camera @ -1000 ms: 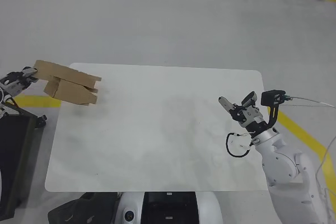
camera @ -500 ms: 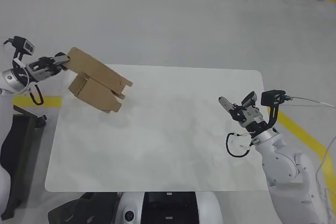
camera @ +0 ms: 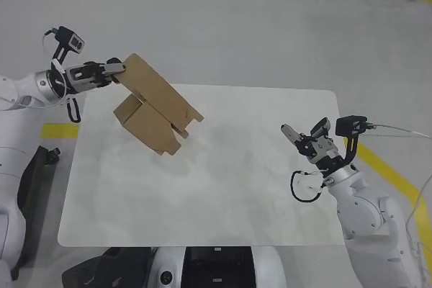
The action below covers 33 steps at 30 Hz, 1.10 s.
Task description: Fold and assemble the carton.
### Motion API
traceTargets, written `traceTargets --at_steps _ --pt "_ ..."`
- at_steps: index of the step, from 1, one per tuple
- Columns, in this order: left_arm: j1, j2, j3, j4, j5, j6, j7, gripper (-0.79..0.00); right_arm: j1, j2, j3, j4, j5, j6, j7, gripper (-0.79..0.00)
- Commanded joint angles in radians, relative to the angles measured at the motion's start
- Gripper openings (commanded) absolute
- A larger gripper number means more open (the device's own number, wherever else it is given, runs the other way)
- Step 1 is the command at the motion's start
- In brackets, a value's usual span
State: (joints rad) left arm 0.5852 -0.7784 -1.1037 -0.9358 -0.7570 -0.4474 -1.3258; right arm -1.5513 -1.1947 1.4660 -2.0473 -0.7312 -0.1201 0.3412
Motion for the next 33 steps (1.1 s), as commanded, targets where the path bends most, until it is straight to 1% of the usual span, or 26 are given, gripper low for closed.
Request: traceTargets --at_steps 1,7,13,33 --pt "-0.002 -0.008 0.014 -0.013 -0.008 0.015 0.000 -0.785 0.000 0.000 0.000 0.000 0.000 0.000 0.000 0.000" --pt "-0.019 -0.035 0.056 -0.031 -0.020 0.045 0.013 -0.785 0.000 0.000 0.000 0.000 0.000 0.000 0.000 0.000" --pt "-0.036 -0.053 0.070 -0.015 -0.037 0.056 -0.011 -0.785 0.000 0.000 0.000 0.000 0.000 0.000 0.000 0.000" --pt "-0.038 -0.054 0.070 -0.012 -0.040 0.058 -0.017 -0.785 0.000 0.000 0.000 0.000 0.000 0.000 0.000 0.000"
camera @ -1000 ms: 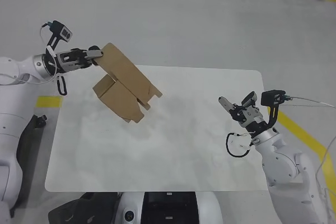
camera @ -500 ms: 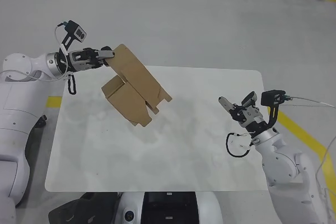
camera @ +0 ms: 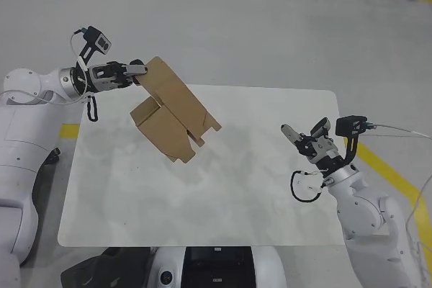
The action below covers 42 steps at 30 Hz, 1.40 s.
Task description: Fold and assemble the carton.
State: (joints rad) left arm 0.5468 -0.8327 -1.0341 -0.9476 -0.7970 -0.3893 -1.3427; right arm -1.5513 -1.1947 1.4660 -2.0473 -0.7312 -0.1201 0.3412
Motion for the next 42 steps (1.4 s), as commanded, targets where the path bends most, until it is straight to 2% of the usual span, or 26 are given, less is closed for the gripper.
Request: traceTargets --at_steps 1,8,14,15,18,23,29,34,37,42 --pt "0.000 0.000 0.000 0.000 0.000 0.000 0.000 -0.785 0.000 0.000 0.000 0.000 0.000 0.000 0.000 0.000" --pt "0.000 0.000 0.000 0.000 0.000 0.000 0.000 -0.785 -0.026 -0.006 -0.064 -0.054 0.027 0.031 0.018 0.000" --pt "0.000 0.000 0.000 0.000 0.000 0.000 0.000 -0.785 -0.010 -0.007 -0.106 -0.040 0.204 -0.021 0.134 0.000" --pt "0.000 0.000 0.000 0.000 0.000 0.000 0.000 -0.785 -0.003 -0.008 -0.115 -0.027 0.245 -0.028 0.155 0.000" --pt "0.000 0.000 0.000 0.000 0.000 0.000 0.000 -0.785 0.032 -0.012 -0.130 0.041 0.522 -0.072 0.245 0.000" --pt "0.000 0.000 0.000 0.000 0.000 0.000 0.000 -0.785 0.090 -0.013 -0.142 0.165 0.821 -0.152 0.390 0.000" --pt "0.000 0.000 0.000 0.000 0.000 0.000 0.000 -0.785 0.145 -0.021 -0.226 0.250 0.931 -0.210 0.450 0.000" --pt "0.000 0.000 0.000 0.000 0.000 0.000 0.000 -0.785 0.194 -0.033 -0.313 0.284 0.949 -0.233 0.455 0.000" --pt "0.000 0.000 0.000 0.000 0.000 0.000 0.000 -0.785 0.221 -0.040 -0.358 0.313 1.043 -0.236 0.506 0.000" --pt "0.000 0.000 0.000 0.000 0.000 0.000 0.000 -0.785 0.225 -0.040 -0.361 0.317 1.052 -0.234 0.516 0.000"
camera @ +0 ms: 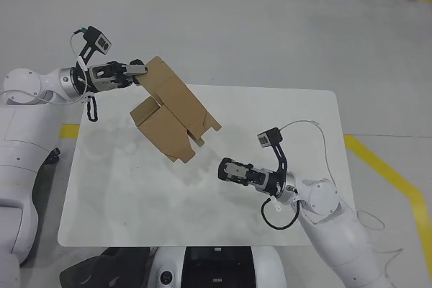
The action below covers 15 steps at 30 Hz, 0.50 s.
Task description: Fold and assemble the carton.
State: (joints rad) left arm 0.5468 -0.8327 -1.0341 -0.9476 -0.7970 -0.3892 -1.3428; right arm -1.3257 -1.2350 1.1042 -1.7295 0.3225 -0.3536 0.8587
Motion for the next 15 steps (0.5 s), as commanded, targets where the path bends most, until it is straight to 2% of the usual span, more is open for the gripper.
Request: traceTargets --at_steps 1,10,15 --pt "0.000 0.000 0.000 0.000 0.000 0.000 0.000 -0.785 0.000 0.000 0.000 0.000 -0.001 0.000 -0.001 0.000" --pt "0.000 0.000 0.000 0.000 0.000 0.000 0.000 -0.785 -0.002 0.000 -0.002 -0.001 -0.007 0.004 -0.011 0.000" --pt "0.000 0.000 0.000 0.000 0.000 0.000 0.000 -0.785 0.034 -0.015 -0.073 0.023 -0.060 -0.002 -0.081 0.000"
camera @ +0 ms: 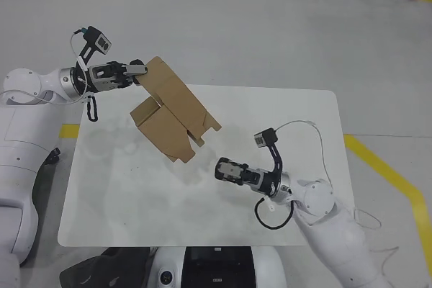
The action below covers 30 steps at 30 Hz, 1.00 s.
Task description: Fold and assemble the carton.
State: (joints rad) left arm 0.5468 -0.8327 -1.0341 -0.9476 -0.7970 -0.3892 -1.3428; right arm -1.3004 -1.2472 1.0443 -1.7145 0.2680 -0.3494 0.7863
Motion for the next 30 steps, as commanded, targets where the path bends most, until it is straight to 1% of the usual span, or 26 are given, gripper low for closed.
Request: traceTargets --at_steps 1,8,17,21,28,30 --pt "0.000 0.000 0.000 0.000 0.000 0.000 0.000 -0.785 0.020 -0.007 -0.031 0.019 -0.013 -0.015 -0.024 0.000" --pt "0.000 0.000 0.000 0.000 0.000 0.000 0.000 -0.785 0.085 -0.038 -0.124 0.105 0.053 -0.099 -0.076 0.000" --pt "0.000 0.000 0.000 0.000 0.000 0.000 0.000 -0.785 0.120 -0.060 -0.177 0.156 0.062 -0.152 -0.117 -0.006" --pt "0.000 0.000 0.000 0.000 0.000 0.000 0.000 -0.785 0.130 -0.069 -0.194 0.173 0.095 -0.176 -0.125 -0.129" --pt "0.000 0.000 0.000 0.000 0.000 0.000 0.000 -0.785 0.152 -0.083 -0.218 0.198 0.098 -0.189 -0.143 -0.182" --pt "0.000 0.000 0.000 0.000 0.000 0.000 0.000 -0.785 0.154 -0.086 -0.220 0.202 0.097 -0.191 -0.150 -0.231"
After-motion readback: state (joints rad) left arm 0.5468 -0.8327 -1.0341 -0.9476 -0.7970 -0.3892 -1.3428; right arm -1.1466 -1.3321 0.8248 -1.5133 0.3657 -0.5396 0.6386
